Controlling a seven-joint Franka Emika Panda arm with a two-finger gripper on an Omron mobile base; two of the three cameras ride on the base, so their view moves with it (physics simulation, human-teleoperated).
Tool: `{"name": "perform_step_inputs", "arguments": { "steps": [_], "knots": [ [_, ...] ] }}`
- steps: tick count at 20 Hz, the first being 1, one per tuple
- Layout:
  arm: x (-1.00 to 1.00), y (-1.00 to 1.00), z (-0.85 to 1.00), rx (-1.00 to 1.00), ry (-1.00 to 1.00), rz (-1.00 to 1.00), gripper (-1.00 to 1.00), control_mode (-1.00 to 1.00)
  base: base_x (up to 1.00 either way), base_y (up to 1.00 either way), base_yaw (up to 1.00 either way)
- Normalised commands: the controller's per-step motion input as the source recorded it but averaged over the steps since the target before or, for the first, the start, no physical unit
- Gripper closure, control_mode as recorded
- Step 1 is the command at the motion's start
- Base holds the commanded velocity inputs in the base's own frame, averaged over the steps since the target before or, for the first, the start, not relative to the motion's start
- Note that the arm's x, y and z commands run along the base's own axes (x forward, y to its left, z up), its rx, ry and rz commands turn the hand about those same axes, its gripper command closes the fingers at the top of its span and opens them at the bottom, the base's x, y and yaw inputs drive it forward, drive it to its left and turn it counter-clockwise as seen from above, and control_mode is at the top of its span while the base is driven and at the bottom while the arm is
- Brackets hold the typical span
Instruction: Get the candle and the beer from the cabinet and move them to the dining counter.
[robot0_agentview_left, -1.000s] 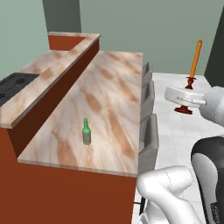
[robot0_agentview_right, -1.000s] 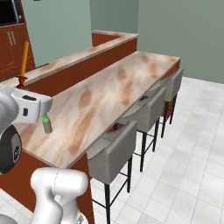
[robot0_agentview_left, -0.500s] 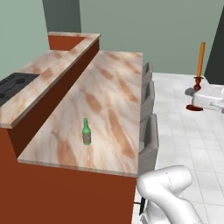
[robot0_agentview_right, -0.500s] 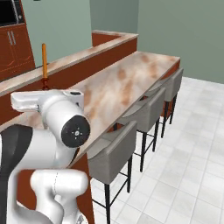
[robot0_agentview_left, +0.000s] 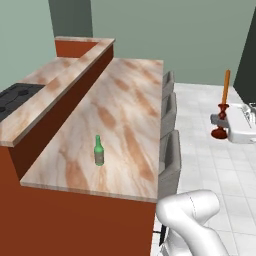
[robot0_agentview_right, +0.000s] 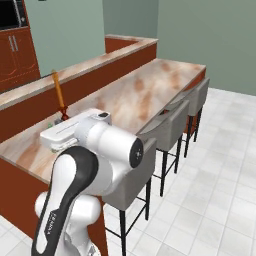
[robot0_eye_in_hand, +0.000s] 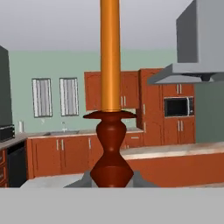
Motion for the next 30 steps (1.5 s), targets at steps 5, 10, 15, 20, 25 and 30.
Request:
{"name": "perform_step_inputs", "arguments": {
  "steps": [5,10,15,20,25,30],
  "knots": [
    [0.3,0.08,-0.32,0.06,-0.07,0.03,1.0,-1.0,0.0,0.0,0.0],
    [0.16,0.1,-0.28,0.0,0.0,0.0,1.0,-1.0,0.0,0.0,0.0],
    [0.0,0.01,-0.18,-0.01,0.02,0.0,1.0,-1.0,0.0,0.0,0.0],
    [0.0,0.09,-0.27,0.0,0.0,0.0,1.0,-1.0,0.0,0.0,0.0],
    [0.05,0.25,-0.33,0.0,0.0,0.0,1.0,-1.0,0.0,0.0,0.0],
    [0.1,0.31,-0.34,0.0,0.0,0.0,1.0,-1.0,0.0,0.0,0.0]
  ]
}}
